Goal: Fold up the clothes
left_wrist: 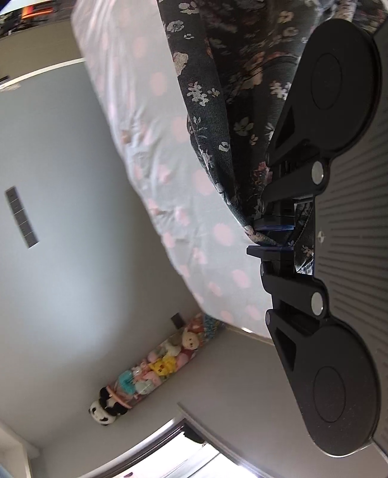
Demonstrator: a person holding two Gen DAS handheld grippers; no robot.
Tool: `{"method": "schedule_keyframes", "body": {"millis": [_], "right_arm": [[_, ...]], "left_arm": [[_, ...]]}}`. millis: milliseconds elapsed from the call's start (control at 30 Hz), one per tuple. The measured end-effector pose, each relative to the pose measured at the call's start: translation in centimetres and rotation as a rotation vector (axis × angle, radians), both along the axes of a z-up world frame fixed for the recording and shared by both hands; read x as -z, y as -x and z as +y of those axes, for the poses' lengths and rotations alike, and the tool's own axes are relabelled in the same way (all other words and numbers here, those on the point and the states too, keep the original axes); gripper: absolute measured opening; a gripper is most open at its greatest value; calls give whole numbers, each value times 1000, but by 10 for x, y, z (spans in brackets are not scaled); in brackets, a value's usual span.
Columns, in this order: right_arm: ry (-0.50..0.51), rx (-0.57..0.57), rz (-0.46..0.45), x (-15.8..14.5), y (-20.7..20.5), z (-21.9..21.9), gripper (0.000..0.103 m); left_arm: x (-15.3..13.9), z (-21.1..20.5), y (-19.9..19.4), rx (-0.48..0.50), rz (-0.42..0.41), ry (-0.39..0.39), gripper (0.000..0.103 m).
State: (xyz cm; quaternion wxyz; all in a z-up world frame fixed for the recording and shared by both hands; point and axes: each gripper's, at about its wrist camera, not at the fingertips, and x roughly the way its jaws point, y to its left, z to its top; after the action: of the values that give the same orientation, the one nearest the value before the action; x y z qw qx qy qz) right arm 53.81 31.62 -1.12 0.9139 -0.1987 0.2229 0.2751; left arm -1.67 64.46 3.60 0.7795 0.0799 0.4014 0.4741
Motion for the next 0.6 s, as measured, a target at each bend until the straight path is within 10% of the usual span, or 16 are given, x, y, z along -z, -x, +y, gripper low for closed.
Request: {"method": "schedule_keyframes", "body": {"millis": [600], "right_arm": [[-70, -57, 295, 31, 117, -229, 14]], "left_arm": [[64, -127, 176, 192, 38, 201, 7]]}}
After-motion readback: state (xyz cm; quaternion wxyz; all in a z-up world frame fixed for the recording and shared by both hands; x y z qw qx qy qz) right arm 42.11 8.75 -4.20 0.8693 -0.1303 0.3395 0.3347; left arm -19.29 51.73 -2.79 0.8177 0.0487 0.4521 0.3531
